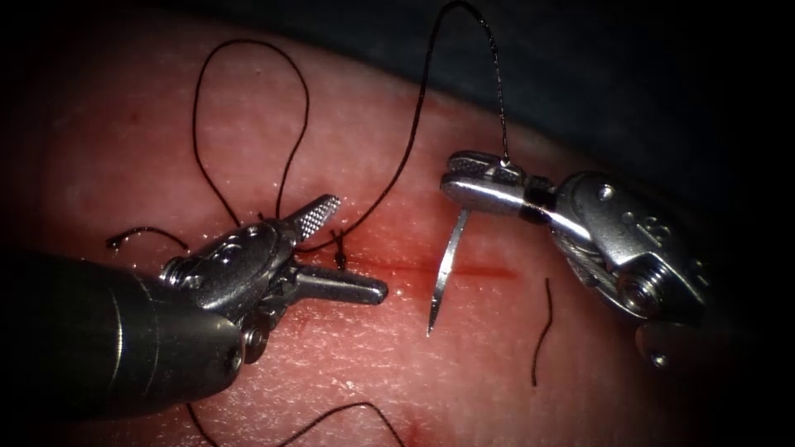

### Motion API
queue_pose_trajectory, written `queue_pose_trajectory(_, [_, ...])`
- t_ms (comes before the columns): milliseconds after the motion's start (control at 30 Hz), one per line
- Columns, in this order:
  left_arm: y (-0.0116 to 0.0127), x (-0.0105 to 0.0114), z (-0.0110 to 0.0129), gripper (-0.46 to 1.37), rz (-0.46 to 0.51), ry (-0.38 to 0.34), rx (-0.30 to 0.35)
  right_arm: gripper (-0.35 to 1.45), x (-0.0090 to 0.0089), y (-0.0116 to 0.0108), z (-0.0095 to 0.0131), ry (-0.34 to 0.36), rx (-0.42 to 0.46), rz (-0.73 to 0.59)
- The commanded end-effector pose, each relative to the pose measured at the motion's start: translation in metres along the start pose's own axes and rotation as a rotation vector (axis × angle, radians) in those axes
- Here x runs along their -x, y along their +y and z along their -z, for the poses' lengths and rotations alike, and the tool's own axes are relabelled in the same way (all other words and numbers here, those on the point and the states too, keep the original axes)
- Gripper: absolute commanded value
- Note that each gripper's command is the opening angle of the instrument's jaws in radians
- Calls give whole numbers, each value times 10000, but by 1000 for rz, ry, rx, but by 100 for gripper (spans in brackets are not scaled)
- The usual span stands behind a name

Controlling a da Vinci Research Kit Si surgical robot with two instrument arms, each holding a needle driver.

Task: Wound Closure
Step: Use the left gripper to push down on the bottom half of the cut

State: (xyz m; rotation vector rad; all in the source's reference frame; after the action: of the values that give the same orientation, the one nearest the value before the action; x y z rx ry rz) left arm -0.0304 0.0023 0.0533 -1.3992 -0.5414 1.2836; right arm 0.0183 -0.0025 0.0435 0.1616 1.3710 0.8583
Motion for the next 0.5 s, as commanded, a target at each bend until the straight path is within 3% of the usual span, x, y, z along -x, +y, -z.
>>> queue_pose_trajectory(33, [0, 0, 4, 132, -24, -37, -4, -35, -2, 3, 4, -2, 6, 5])
queue_pose_trajectory(233, [7, 6, 20, 117, -121, -161, 52, -35, -10, 12, 16, -16, -3, 24])
queue_pose_trajectory(500, [14, 9, 23, 116, -414, -369, 36, -35, -14, 18, 22, -76, -18, 33])
